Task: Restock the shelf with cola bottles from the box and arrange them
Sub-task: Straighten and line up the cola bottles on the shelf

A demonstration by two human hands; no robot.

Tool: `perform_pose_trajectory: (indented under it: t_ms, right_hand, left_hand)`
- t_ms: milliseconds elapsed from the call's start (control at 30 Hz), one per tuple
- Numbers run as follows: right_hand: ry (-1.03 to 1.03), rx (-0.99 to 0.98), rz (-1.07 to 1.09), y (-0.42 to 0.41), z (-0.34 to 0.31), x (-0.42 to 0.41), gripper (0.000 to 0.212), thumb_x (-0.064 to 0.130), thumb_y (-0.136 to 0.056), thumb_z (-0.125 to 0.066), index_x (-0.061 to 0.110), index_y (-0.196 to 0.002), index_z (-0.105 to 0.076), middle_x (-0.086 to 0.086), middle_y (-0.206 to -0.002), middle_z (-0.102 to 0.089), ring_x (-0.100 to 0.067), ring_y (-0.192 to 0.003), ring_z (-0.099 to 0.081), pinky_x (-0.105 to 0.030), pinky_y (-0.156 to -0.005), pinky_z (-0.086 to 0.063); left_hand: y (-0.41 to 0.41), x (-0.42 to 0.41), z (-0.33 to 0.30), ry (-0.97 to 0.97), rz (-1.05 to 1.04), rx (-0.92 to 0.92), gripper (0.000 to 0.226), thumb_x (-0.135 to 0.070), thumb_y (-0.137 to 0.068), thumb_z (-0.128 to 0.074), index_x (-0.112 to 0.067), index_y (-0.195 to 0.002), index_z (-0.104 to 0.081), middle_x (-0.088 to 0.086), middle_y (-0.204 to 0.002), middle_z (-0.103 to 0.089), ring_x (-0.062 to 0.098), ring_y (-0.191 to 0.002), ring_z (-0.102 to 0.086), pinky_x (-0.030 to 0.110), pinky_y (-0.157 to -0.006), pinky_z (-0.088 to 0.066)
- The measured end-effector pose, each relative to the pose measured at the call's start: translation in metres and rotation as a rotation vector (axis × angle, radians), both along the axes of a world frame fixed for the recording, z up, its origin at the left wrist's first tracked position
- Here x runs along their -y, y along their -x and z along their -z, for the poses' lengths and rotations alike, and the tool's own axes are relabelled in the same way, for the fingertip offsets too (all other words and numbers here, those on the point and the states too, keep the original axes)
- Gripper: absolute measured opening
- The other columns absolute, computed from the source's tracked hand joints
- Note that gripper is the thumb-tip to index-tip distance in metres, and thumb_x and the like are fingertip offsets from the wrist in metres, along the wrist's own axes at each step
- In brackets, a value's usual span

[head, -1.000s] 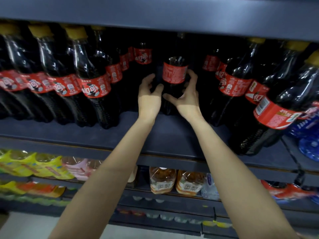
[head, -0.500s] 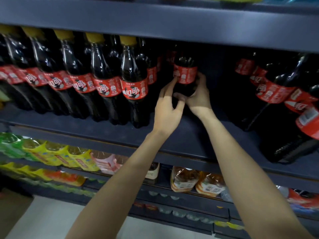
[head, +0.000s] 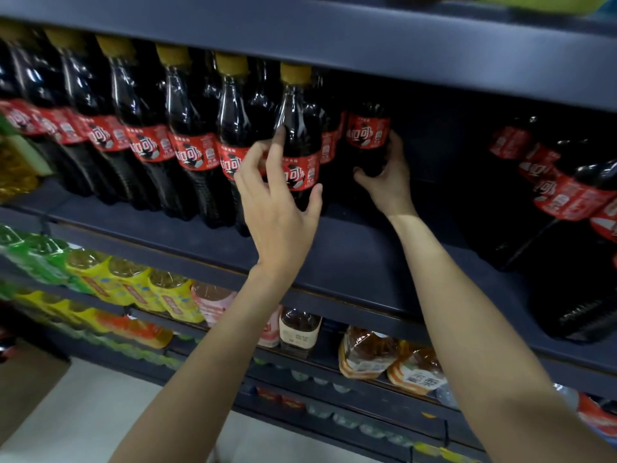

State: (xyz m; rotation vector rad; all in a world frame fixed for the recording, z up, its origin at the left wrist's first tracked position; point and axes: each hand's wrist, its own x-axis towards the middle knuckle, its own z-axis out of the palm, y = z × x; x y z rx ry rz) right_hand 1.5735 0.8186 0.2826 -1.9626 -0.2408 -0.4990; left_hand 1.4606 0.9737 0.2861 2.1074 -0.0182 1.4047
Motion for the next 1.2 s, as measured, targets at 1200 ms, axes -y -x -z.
perform_pose_trajectory:
  t_ms: [1200]
  right_hand:
    - [0.214, -0.040, 0.828, 0.140, 0.026, 0.116, 0.073, 0.018, -0.084, -0.065, 0.005, -0.142, -0.024, -0.017, -0.137, -0.037, -0.034, -0.123, -0.045, -0.044, -0.094, -0.046]
  left_hand:
    - [-0.059, 0.230, -0.009, 0.607, 1.139, -0.633, 0.049, -0.015, -0.085, -0.050, -0.010, -0.133, -0.046, 0.008, -0.133, -0.051, 0.003, -0.105, -0.051, 0.011, -0.090, -0.041]
